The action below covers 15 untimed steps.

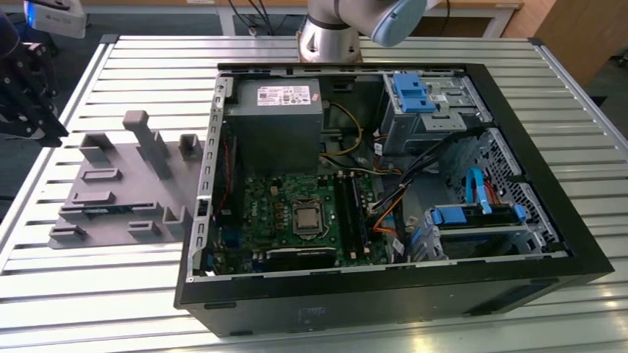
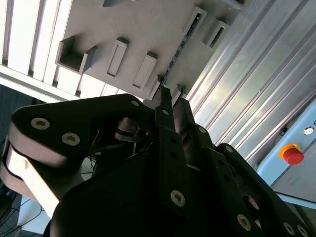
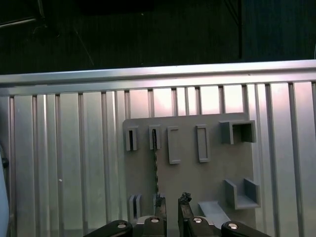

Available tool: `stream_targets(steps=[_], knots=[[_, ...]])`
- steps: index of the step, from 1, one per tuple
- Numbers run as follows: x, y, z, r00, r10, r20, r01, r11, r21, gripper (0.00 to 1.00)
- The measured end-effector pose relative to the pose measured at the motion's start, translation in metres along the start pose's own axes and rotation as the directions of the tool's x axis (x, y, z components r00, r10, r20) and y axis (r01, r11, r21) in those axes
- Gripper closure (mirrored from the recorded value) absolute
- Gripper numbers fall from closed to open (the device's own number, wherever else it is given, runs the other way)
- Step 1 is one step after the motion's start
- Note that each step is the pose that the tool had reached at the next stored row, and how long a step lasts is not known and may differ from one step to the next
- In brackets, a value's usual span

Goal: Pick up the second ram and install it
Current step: 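Pick up the second ram and move it above second insertion slot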

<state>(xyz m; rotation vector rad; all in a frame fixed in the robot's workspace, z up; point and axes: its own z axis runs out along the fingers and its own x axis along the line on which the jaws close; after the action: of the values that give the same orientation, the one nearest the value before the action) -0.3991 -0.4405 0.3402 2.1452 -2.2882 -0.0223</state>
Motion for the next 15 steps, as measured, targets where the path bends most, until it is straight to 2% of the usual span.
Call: stream_targets(steps=[7, 15], knots=[[0.0001, 0.0011, 0.0023, 0.9999, -0.017, -0.0003, 0.017, 0.9999, -0.0002, 0.76], [0.0003, 0.003, 0.0099, 0.9997, -0.024, -0.0004, 0.024, 0.9997, -0.0002, 0.76]])
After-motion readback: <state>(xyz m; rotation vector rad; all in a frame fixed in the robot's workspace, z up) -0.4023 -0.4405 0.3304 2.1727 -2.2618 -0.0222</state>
